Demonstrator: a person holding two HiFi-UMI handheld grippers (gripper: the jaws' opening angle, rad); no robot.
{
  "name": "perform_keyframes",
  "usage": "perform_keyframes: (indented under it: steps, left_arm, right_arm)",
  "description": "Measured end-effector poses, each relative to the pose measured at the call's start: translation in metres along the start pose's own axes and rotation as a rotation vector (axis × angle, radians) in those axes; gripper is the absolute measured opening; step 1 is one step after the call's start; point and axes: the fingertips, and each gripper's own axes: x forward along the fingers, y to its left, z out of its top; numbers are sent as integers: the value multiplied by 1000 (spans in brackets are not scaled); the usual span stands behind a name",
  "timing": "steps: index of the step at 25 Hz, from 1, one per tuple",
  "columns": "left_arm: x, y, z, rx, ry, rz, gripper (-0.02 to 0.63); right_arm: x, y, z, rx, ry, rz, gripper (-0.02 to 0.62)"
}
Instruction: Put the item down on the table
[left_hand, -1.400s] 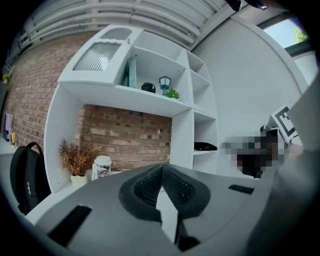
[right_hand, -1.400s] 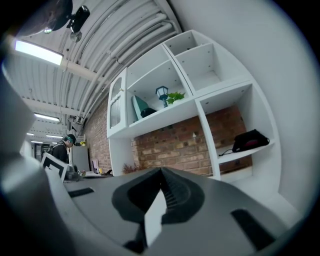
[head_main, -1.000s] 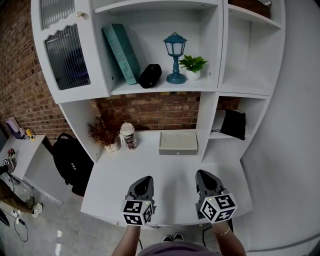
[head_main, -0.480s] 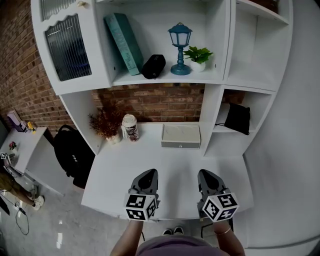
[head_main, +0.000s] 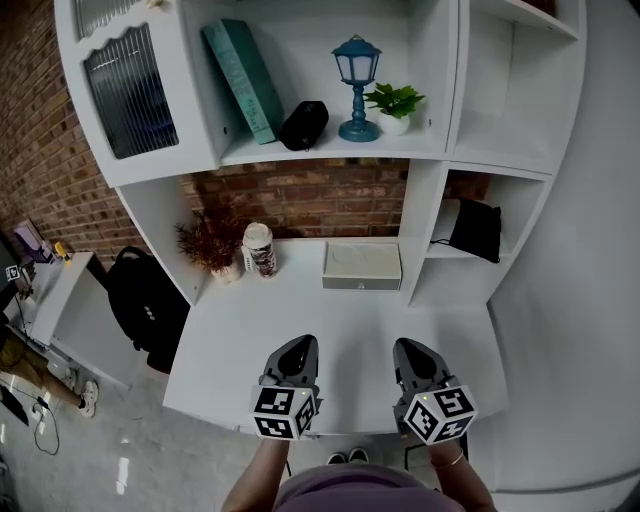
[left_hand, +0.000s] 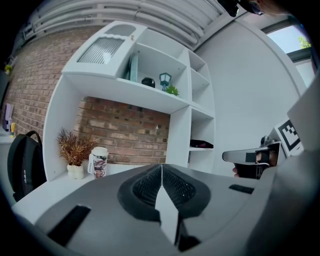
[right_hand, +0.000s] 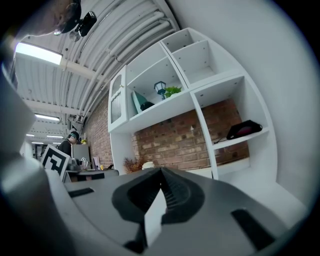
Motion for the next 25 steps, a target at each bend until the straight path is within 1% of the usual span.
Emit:
perform_keyframes:
  steps: [4, 11, 19, 25]
  left_arm:
    - [0, -3, -4, -6, 13, -11, 3]
    - [3, -1, -6, -9, 20, 2, 3]
    - [4, 4, -5, -10, 19, 21, 3]
    - [6, 4, -7, -12, 18, 27, 3]
  right_arm:
    - [-2, -3, -2, 18, -1, -8, -6]
    - [1, -10, -4, 25, 8, -12, -6]
    - [3, -14, 1, -2, 14, -21, -8]
    - [6, -15, 3, -23, 13, -10, -8]
